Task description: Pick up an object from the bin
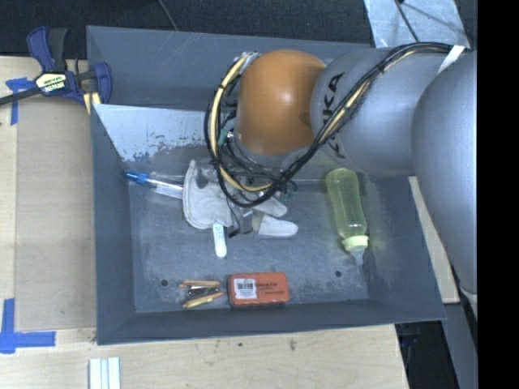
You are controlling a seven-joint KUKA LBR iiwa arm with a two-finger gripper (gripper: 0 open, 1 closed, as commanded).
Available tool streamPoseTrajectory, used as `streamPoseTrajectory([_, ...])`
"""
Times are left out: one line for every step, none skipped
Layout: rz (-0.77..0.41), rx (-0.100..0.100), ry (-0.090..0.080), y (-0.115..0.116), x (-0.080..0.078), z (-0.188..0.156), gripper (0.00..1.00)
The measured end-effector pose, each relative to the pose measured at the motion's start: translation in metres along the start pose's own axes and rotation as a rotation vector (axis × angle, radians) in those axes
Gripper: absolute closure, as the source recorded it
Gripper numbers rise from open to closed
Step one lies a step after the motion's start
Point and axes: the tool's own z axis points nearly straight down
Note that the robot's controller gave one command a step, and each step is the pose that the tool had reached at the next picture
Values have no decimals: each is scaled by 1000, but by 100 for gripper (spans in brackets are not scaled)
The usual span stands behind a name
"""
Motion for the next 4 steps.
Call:
streamPoseTrajectory([-27,2,-5,-11,1,-20,0])
streamPoseTrajectory([6,1,-2,-14,-2,-5,0])
streamPoseTrajectory([-108,2,-3,-5,-10,10,0])
streamPoseTrajectory([-381,3,-7,-5,-21,29,100])
